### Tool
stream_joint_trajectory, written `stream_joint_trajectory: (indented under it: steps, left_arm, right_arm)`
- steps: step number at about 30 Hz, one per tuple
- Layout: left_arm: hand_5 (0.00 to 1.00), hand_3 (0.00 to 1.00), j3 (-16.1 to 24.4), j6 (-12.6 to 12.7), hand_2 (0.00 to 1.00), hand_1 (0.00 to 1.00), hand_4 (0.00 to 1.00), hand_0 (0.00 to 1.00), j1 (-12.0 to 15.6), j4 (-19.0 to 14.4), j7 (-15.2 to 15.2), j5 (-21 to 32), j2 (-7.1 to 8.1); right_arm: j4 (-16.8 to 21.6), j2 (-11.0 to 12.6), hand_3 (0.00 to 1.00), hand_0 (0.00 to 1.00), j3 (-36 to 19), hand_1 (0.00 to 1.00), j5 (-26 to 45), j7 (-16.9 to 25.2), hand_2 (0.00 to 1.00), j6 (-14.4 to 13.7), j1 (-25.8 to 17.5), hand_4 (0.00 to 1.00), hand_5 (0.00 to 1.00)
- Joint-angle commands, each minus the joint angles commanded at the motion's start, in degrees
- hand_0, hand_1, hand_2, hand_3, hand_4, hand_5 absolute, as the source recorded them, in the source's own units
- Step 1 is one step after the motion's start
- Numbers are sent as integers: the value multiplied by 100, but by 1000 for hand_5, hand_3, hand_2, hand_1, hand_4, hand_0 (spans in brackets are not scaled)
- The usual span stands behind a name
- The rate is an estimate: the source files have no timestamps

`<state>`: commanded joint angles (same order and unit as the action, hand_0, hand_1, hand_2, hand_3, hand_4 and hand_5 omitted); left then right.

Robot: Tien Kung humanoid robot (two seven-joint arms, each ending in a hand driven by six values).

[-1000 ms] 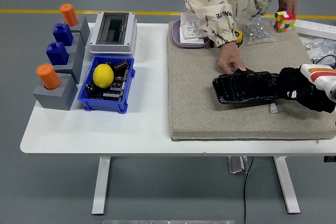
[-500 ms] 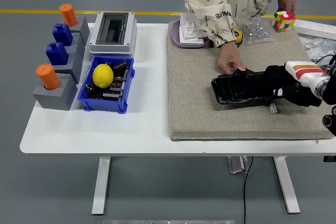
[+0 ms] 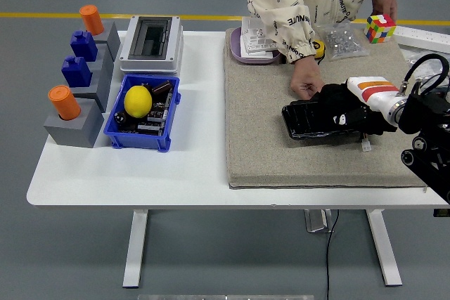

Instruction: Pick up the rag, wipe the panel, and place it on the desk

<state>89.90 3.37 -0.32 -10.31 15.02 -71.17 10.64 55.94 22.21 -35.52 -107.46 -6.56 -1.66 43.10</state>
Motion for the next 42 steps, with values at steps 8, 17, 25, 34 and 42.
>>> stream_joint_trajectory:
  steps: [8,17,25,34,42]
  left_arm:
    - [478,567,17,0,746,697,600,650,-5,0,4,-14,-1]
    - [479,567,11,-2,746,697,600,650,-20,0,4,-10,-1]
    - [478,567,18,-3,746,698,600,650,-25,0,-1,-13,2]
    - [479,568,44,0,747,698,600,650,-20,0,3,-18,-6]
    - [479,568,28,-2,746,698,600,650,-32,0,-9,17,-26]
  right_arm:
    - [129,-313,497,307,404,453,27,-44,498,-2,242,801,249]
    - [276,-608,498,310,880,453,84,-75,498,-9,483,804,249]
    - [337,-714,498,309,1115,454,133,-89,498,-8,547,804,250]
    - [193,-579,498,309,949,454,132,-78,499,-16,447,805,250]
    - [-82,-315,498,308,574,454,78,-57,499,-17,251,805,251]
